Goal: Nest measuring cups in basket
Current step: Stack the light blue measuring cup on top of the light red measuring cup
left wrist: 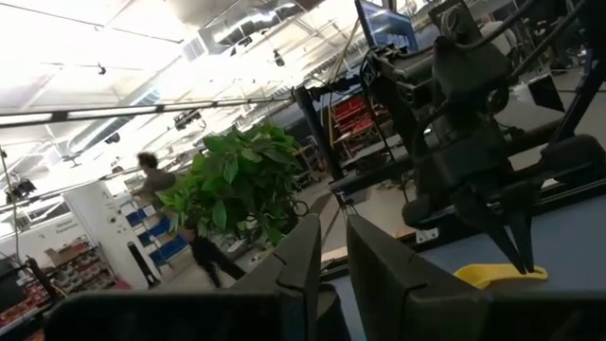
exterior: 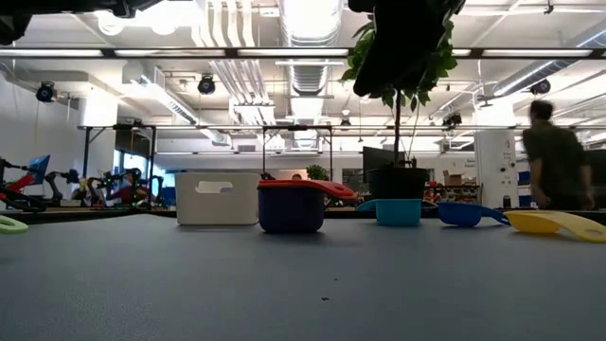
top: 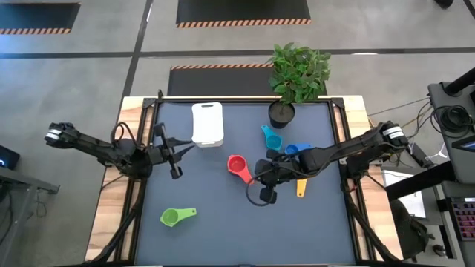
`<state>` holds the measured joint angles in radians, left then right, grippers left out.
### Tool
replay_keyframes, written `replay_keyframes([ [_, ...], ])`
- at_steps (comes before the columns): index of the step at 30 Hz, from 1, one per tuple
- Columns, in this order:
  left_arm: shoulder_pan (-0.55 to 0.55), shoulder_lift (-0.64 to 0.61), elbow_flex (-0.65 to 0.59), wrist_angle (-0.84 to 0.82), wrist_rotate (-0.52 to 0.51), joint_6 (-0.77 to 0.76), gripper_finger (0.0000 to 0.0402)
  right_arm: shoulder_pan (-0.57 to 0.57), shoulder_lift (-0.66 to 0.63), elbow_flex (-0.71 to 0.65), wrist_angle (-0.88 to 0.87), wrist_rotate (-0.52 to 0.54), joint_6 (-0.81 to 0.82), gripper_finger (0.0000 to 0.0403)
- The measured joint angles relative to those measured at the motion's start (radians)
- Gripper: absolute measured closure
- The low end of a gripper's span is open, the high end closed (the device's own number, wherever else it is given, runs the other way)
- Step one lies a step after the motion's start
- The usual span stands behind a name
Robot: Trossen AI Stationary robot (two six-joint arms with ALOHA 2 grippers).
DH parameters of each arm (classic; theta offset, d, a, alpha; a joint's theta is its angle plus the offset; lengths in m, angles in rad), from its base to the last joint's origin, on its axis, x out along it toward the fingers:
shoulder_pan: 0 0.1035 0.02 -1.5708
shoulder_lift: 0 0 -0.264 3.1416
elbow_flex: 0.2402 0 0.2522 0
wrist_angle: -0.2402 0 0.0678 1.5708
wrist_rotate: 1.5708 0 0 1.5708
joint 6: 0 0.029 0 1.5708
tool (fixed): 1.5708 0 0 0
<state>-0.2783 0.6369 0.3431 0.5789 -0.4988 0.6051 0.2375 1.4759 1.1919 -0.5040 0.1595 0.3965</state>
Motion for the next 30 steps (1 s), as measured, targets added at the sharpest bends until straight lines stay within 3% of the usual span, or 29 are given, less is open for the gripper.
replay_keyframes([
  [20, 0.000, 0.001, 0.006, 0.005, 0.000, 0.066, 0.0364, -0.006, -0.051, -0.031, -0.364, 0.104, 0.065, 0.0394],
  [30, 0.002, 0.002, 0.006, 0.004, 0.000, 0.075, 0.0364, -0.079, -0.122, -0.154, -0.380, 0.109, 0.068, 0.0394],
])
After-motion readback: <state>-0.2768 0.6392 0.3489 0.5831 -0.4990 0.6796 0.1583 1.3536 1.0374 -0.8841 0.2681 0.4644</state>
